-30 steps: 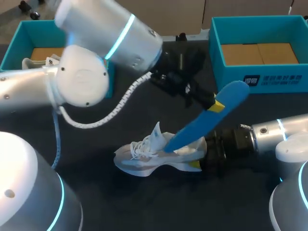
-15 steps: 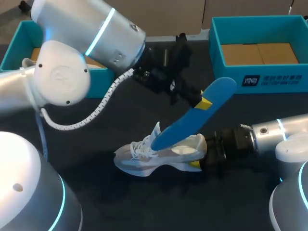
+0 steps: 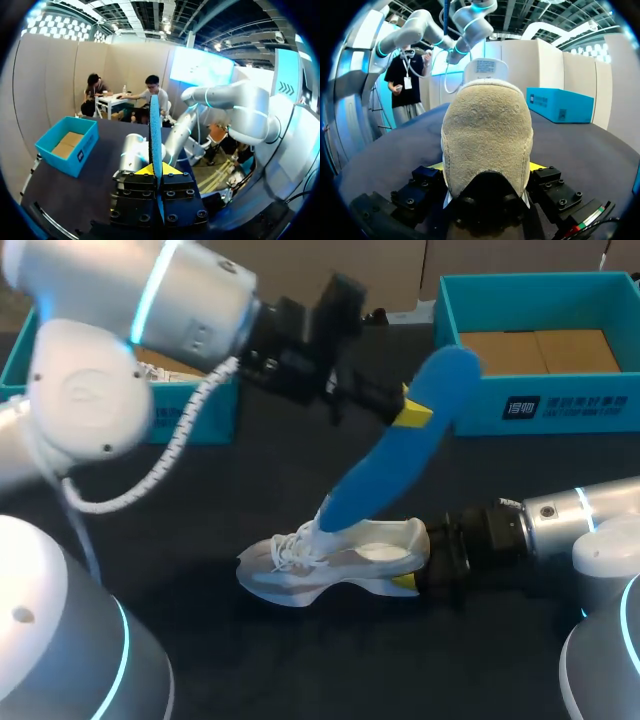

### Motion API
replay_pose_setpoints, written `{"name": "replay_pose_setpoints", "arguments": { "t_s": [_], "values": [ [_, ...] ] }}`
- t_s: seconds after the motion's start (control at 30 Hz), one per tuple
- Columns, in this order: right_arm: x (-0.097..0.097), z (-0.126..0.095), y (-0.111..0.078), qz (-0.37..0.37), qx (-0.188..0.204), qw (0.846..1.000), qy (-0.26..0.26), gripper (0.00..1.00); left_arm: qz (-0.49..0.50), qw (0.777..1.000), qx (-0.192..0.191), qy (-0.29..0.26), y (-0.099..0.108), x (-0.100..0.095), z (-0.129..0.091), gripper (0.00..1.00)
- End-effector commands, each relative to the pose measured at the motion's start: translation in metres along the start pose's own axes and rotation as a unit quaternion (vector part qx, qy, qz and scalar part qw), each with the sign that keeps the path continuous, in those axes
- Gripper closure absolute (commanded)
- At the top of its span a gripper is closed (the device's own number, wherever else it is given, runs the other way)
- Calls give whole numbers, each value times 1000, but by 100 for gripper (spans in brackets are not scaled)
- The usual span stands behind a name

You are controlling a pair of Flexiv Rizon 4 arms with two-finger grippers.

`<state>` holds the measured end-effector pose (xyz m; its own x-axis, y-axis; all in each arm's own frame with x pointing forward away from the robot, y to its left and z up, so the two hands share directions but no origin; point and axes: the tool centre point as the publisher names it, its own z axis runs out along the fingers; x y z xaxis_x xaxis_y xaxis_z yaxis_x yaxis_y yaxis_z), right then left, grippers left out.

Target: Take the shoe out of the shoebox, open the shoe tongue, remove and reinsert the insole, then place the shoe into the shoebox

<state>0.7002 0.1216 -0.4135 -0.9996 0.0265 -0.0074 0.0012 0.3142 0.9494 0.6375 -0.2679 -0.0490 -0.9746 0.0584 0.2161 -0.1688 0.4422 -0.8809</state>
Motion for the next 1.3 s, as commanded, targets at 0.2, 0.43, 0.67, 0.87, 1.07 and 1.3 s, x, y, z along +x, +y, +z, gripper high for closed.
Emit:
{"name": "replay_pose_setpoints", "arguments": {
  "t_s": [0.2, 0.43, 0.67, 0.87, 1.07, 1.3],
  "values": [
    [1, 3, -1, 0, 1, 1000, -1, 100, -21, 998, 50, 30, -9, 17, -81, 100],
    [1, 3, -1, 0, 1, 1000, -1, 100, -21, 998, 50, 30, -9, 17, -81, 100],
    [1, 3, -1, 0, 1, 1000, -1, 100, -27, 992, 116, 34, -24, 29, -95, 100],
    [1, 3, -1, 0, 1, 1000, -1, 100, -42, 985, 163, 34, -40, 50, -105, 100],
    [1, 3, -1, 0, 1, 1000, -1, 100, -45, 983, 178, 8, -56, 54, -115, 100],
    [1, 3, -1, 0, 1, 1000, -1, 100, -47, 983, 176, 8, -66, 40, -127, 100]
  ]
}}
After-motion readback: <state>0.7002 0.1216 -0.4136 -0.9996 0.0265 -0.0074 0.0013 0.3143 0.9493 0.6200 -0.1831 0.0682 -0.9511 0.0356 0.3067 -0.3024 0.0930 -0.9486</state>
